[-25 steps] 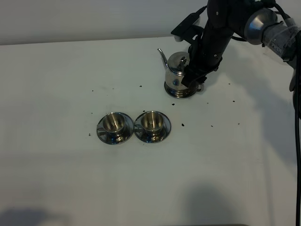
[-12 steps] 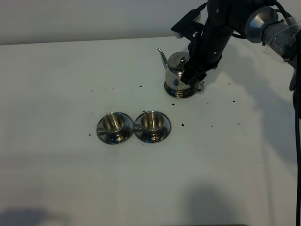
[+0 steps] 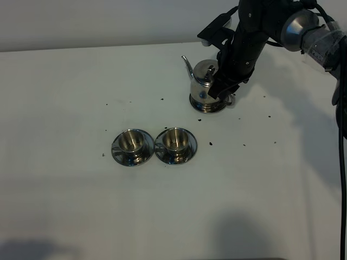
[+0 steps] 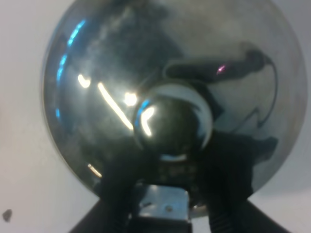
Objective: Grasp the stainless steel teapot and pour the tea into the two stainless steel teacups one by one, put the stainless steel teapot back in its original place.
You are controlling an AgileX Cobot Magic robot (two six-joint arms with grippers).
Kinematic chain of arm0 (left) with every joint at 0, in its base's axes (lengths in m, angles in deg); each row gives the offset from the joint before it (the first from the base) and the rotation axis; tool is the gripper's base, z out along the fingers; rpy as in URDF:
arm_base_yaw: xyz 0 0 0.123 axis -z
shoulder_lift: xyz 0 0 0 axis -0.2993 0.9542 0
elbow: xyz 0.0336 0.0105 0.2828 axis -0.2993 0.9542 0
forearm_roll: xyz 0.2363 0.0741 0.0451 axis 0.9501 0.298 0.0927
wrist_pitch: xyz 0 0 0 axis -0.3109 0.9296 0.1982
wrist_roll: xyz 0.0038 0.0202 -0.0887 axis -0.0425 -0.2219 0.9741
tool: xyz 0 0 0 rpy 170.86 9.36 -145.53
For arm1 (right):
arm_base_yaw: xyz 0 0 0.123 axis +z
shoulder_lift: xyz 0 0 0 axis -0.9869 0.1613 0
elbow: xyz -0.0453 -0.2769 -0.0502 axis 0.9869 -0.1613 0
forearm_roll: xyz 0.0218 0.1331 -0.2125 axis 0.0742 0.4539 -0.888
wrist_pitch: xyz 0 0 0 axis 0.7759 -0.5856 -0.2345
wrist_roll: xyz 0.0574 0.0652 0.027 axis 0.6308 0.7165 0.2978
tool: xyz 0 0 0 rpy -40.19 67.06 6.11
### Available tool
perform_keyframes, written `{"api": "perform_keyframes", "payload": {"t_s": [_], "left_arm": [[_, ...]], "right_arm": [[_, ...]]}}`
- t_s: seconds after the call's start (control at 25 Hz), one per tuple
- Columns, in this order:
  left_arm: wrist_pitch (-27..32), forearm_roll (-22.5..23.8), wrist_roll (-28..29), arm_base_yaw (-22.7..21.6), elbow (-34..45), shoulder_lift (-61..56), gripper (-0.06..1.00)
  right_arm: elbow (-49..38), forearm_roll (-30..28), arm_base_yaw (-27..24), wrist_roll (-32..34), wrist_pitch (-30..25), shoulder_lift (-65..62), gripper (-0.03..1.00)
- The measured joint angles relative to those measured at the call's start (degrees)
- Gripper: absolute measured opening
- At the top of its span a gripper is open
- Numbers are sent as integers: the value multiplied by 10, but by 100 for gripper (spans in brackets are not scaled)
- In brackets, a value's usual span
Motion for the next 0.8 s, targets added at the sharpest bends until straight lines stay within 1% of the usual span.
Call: {"api": "perform_keyframes", "payload": {"t_s": [0.8], "left_arm": [[0,0,0,0,0,0,37]], "right_arm": [[0,0,0,1,2,5,37]]}}
